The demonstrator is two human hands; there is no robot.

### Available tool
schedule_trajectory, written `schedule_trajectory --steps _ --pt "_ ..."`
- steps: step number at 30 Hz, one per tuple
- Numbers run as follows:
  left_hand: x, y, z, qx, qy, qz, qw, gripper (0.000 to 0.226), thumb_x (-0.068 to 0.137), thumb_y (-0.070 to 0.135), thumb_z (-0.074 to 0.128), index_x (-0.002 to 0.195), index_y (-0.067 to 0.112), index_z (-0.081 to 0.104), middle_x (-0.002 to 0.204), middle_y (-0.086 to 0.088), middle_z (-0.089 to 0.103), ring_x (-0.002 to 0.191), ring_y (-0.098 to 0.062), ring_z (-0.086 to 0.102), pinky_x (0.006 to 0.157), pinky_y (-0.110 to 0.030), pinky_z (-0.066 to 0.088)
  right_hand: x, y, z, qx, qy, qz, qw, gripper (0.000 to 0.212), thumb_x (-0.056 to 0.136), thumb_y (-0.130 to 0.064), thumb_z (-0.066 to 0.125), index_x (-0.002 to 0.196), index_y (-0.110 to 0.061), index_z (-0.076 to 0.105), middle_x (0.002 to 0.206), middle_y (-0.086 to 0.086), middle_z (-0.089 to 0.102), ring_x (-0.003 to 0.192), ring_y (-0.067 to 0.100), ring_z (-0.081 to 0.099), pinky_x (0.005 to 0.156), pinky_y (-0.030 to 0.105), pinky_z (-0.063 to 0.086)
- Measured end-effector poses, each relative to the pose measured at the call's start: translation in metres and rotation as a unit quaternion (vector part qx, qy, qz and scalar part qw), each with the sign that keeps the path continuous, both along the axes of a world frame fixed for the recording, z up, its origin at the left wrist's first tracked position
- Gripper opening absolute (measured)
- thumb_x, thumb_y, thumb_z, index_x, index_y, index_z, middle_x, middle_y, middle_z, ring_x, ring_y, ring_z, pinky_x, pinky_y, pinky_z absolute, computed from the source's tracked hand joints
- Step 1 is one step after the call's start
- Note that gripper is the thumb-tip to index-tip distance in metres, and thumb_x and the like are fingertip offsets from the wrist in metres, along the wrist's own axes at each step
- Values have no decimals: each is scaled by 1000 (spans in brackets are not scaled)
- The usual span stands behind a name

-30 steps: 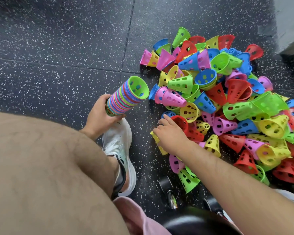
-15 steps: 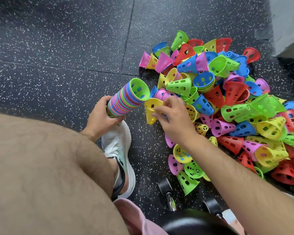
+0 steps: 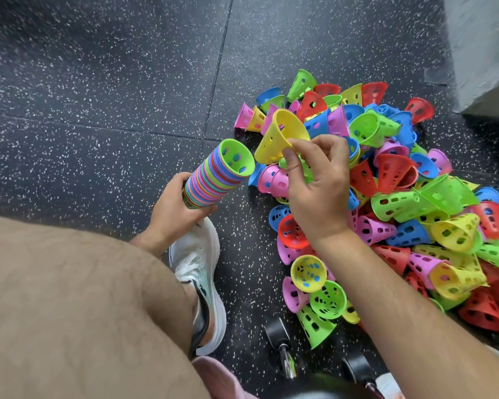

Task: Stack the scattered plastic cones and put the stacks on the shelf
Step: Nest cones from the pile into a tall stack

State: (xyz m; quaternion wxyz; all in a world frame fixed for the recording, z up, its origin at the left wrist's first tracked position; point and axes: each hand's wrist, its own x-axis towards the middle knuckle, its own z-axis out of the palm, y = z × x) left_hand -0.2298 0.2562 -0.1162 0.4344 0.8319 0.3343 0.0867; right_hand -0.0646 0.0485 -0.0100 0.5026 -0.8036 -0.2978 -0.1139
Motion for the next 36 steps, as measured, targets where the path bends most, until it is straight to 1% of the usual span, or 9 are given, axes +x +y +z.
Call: schedule_trajectory --steps 4,7,9,12,16,23,26,29,36 --pt "1 1 -4 5 12 -10 1000 72 62 56 81 124 34 54 113 15 66 102 -10 65 90 -43 55 1 4 4 -8 0 64 998 18 92 -11 70 107 -2 74 101 16 52 91 23 55 87 29 49" --pt "6 -4 -3 -1 3 -14 1000 73 63 53 84 126 31 54 116 13 66 105 -12 65 93 -47 55 0 3 -2 -107 -16 147 983 37 92 -28 71 123 -9 68 113 12 57 103 25 57 95 37 48" --pt "9 -5 -5 -4 -4 -13 1000 71 65 50 87 126 33 54 116 14 66 106 -10 65 93 -47 55 5 -2 -9 -154 -11 122 980 48 92 -39 66 132 -12 62 123 8 59 116 27 55 102 39 44" --pt "16 -6 -7 -2 -5 -15 1000 69 66 51 88 124 40 53 115 19 65 105 -3 64 92 -44 55 18 -11 -19 -208 22 56 976 46 92 -34 63 134 -14 59 128 5 57 121 26 51 104 41 42" --pt "29 -8 -12 -10 1 -21 1000 69 65 52 87 124 41 53 115 24 65 105 0 64 92 -45 56 38 -15 -34 -324 58 1 944 52 92 -35 60 140 -17 51 135 4 51 126 26 44 106 43 37" --pt "43 -6 -21 -8 6 -36 999 64 67 46 88 121 43 52 114 19 66 106 -10 66 92 -50 56 64 -4 -47 -436 106 -136 883 36 97 -41 50 120 -14 58 118 8 62 117 32 47 95 45 36" --pt "44 -5 -25 -11 13 -38 999 65 67 46 87 121 43 52 114 18 66 107 -11 66 92 -50 56 68 -5 -50 -434 132 -126 882 31 100 -39 48 114 -16 62 112 5 66 116 31 47 94 43 33" --pt "46 -4 -28 -12 17 -37 999 64 67 46 88 120 46 51 114 19 66 106 -10 66 91 -49 56 71 -9 -42 -394 148 -111 900 24 101 -36 49 109 -20 65 107 0 68 114 27 48 94 41 30" --pt "52 -4 -34 -24 4 -46 999 65 68 37 91 122 36 55 114 16 66 106 -9 65 93 -47 55 66 -24 -5 -224 42 -103 968 18 99 -29 56 106 -19 69 100 -4 68 97 24 58 85 39 41"
